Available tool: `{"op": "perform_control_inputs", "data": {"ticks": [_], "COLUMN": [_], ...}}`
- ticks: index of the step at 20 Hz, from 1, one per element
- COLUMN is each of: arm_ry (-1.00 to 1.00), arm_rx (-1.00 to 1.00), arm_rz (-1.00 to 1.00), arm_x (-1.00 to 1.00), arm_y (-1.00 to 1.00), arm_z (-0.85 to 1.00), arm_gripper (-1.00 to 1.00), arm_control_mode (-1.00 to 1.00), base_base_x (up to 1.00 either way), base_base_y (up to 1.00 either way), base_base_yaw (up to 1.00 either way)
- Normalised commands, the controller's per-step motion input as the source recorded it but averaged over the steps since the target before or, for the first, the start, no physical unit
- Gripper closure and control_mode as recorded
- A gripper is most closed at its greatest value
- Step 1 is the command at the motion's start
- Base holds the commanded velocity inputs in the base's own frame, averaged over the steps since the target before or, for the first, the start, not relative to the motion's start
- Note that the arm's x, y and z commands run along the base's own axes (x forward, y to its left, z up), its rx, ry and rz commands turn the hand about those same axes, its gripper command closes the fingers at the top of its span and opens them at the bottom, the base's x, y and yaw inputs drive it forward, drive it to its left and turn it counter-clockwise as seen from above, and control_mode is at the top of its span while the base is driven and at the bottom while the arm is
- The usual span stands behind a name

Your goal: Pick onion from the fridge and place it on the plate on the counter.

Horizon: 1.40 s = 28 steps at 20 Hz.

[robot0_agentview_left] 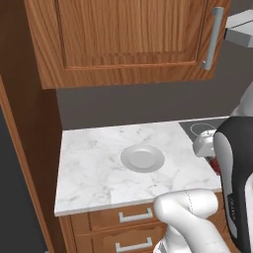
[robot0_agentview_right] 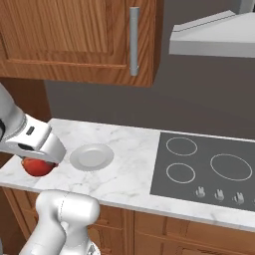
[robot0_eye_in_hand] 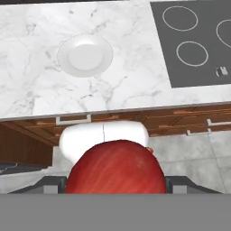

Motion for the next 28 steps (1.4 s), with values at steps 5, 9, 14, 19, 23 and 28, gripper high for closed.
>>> {"op": "perform_control_inputs", "data": {"ticks": [5, 9, 14, 19, 23, 28], "arm_ry": [0.03, 0.1, 0.16, 0.1, 0.0, 0.0], "arm_rx": [0.0, 0.0, 0.0, 0.0, 0.0, 0.0], "arm_rz": [0.05, 0.05, 0.05, 0.07, 0.05, 0.03], "arm_x": [0.72, 1.0, 0.86, 0.73, 0.7, 0.63], "arm_y": [0.0, 0.13, 0.29, 0.17, 0.07, 0.01], "arm_z": [-0.09, -0.25, -0.38, -0.51, -0.51, -0.35], "arm_gripper": [1.0, 1.0, 1.0, 1.0, 1.0, 1.0], "arm_control_mode": [-1.0, -1.0, -1.0, -1.0, -1.0, -1.0], "base_base_x": [0.16, 0.0, 0.0, 0.0, 0.0, 0.0], "base_base_y": [0.0, 0.0, 0.0, 0.0, 0.0, 0.0], "base_base_yaw": [0.01, 0.0, 0.0, 0.0, 0.0, 0.0]}}
